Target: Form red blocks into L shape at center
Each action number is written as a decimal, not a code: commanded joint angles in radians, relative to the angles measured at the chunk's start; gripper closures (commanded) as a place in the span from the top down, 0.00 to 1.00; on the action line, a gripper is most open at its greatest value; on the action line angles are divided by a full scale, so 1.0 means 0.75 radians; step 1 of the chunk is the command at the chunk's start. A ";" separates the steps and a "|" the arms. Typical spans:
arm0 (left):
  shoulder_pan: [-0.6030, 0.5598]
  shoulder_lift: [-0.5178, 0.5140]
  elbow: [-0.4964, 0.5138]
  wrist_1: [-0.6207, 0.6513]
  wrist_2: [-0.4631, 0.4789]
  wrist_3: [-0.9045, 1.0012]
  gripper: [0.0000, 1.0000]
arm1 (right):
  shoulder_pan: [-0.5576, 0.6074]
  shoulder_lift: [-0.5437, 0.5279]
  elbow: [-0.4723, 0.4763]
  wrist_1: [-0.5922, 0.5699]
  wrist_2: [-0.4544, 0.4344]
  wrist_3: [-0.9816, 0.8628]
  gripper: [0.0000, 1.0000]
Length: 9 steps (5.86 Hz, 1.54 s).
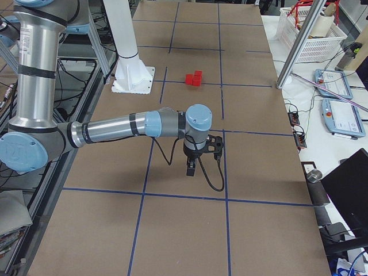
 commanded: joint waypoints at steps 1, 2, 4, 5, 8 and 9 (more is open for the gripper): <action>0.007 0.003 0.009 -0.016 0.001 0.038 1.00 | -0.002 0.005 -0.010 0.002 -0.007 0.003 1.00; 0.005 0.011 0.025 -0.019 -0.012 0.051 1.00 | -0.002 0.007 -0.008 0.000 -0.003 0.009 1.00; 0.007 0.025 0.036 -0.031 -0.004 0.057 1.00 | -0.002 0.007 -0.018 0.000 0.006 0.009 1.00; 0.008 0.019 0.040 -0.029 -0.006 0.041 1.00 | -0.002 0.007 -0.018 0.000 0.008 0.011 1.00; 0.008 0.023 0.052 -0.027 -0.002 0.045 1.00 | -0.002 0.005 -0.004 0.000 0.014 0.011 1.00; 0.012 0.023 0.052 -0.013 0.003 0.043 1.00 | -0.002 0.005 0.004 0.000 0.014 0.011 1.00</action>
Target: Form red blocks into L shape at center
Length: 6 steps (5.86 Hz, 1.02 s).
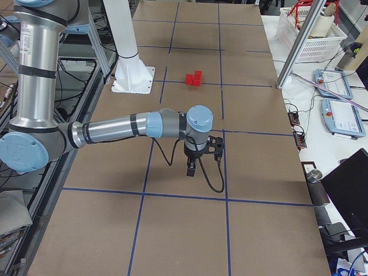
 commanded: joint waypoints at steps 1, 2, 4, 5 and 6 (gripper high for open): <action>0.006 0.030 -0.001 -0.006 0.001 0.001 1.00 | 0.000 -0.001 0.008 0.000 0.003 0.000 1.00; 0.006 0.031 -0.015 -0.006 0.001 -0.001 1.00 | 0.000 -0.001 0.008 0.000 0.001 0.000 1.00; 0.025 0.043 -0.018 -0.006 0.001 0.003 1.00 | 0.000 -0.001 0.010 0.000 0.005 0.002 1.00; 0.025 0.043 -0.024 -0.006 -0.001 0.001 1.00 | 0.000 -0.001 0.010 0.000 0.019 0.002 1.00; 0.027 0.043 -0.012 -0.008 0.001 0.003 1.00 | 0.000 -0.001 0.010 0.000 0.021 0.002 1.00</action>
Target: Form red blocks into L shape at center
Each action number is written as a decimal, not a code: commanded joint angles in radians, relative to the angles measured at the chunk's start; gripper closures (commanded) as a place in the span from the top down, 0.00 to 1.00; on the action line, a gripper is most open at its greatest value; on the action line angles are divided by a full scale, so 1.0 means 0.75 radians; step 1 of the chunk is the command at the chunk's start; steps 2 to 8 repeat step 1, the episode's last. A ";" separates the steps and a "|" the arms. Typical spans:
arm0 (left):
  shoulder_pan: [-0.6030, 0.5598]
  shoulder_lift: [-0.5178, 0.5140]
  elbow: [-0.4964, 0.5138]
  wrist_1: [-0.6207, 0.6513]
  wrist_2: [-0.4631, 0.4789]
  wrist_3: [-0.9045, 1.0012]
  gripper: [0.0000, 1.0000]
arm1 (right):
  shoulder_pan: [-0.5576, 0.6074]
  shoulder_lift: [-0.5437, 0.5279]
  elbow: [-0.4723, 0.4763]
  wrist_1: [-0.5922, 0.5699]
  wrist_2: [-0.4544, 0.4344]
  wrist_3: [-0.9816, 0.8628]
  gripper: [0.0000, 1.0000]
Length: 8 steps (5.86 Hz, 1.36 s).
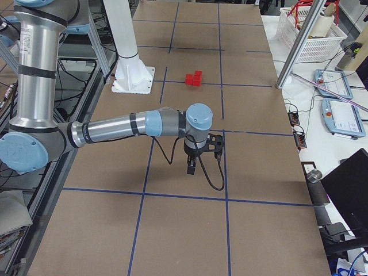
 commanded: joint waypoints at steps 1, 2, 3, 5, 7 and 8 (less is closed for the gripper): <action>0.020 -0.015 0.013 0.001 -0.001 -0.005 1.00 | 0.000 0.004 0.000 0.002 0.005 0.000 1.00; 0.020 -0.015 0.013 0.001 -0.001 -0.005 1.00 | 0.000 0.004 0.000 0.002 0.005 0.000 1.00; 0.020 -0.015 0.013 0.001 -0.001 -0.005 1.00 | 0.000 0.004 0.000 0.002 0.005 0.000 1.00; 0.020 -0.015 0.013 0.001 -0.001 -0.005 1.00 | 0.000 0.004 0.000 0.002 0.005 0.000 1.00; 0.020 -0.015 0.013 0.001 -0.001 -0.005 1.00 | 0.000 0.004 0.000 0.002 0.005 0.000 1.00; 0.020 -0.015 0.013 0.001 -0.001 -0.005 1.00 | 0.000 0.004 0.000 0.002 0.005 0.000 1.00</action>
